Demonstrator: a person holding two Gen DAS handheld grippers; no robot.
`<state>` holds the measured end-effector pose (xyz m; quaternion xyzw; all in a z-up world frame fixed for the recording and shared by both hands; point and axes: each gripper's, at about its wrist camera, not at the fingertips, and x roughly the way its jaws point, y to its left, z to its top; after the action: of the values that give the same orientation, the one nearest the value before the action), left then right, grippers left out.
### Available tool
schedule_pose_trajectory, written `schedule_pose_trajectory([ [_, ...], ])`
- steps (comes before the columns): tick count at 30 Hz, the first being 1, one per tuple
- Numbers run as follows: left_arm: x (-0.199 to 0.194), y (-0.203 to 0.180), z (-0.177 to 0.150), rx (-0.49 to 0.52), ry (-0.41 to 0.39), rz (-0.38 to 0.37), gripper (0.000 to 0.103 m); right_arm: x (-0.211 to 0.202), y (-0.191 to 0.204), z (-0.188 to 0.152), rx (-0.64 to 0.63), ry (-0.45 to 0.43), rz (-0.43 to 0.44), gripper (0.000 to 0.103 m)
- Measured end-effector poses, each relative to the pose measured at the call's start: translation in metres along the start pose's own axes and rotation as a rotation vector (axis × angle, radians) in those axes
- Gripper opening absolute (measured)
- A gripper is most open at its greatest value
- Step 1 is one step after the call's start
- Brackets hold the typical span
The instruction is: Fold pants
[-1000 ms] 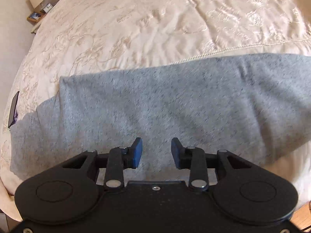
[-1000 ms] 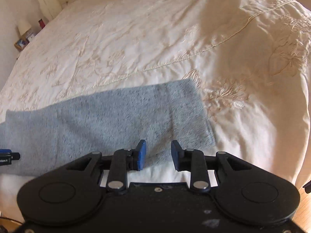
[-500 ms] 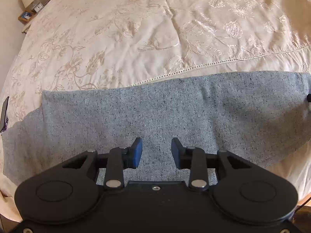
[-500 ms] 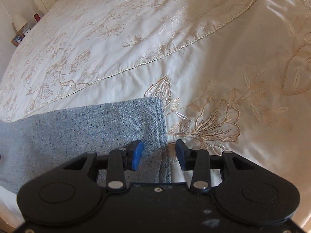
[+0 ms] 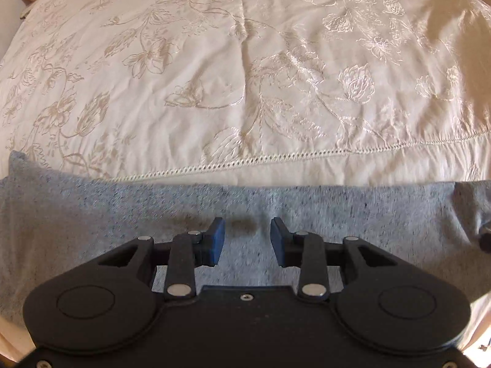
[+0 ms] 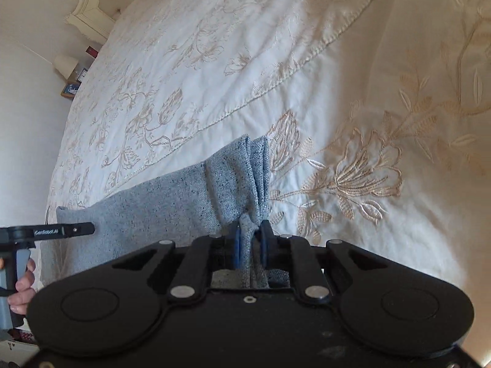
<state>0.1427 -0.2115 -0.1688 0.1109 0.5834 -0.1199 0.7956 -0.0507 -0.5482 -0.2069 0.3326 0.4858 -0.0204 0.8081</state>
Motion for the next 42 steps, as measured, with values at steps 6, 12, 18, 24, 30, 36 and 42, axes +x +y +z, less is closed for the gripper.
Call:
schedule_pose_trajectory([
  [6, 0.053, -0.007, 0.026, 0.01, 0.045, 0.082, 0.044, -0.014, 0.025, 0.003, -0.034, -0.036, -0.009, 0.014],
  [12, 0.016, 0.002, 0.027, 0.008, -0.007, 0.053, 0.044, -0.021, 0.027, 0.001, -0.015, -0.043, -0.006, 0.014],
  [18, -0.017, 0.013, -0.028, -0.006, 0.011, 0.046, 0.043, -0.029, 0.032, 0.001, -0.012, -0.049, -0.002, 0.014],
  [24, 0.014, -0.005, -0.07, 0.087, 0.115, 0.046, 0.044, -0.03, 0.038, 0.0, -0.002, -0.059, -0.013, 0.014],
  [30, 0.004, 0.003, -0.058, 0.054, 0.078, -0.005, 0.044, -0.037, 0.058, -0.003, -0.018, -0.073, -0.039, 0.014],
  [36, -0.024, 0.061, -0.046, -0.007, 0.008, -0.065, 0.044, -0.062, 0.119, -0.008, -0.064, -0.136, -0.029, 0.014],
  [42, -0.04, 0.146, -0.065, -0.017, -0.017, -0.09, 0.043, -0.069, 0.239, -0.03, -0.166, -0.185, 0.014, 0.014],
])
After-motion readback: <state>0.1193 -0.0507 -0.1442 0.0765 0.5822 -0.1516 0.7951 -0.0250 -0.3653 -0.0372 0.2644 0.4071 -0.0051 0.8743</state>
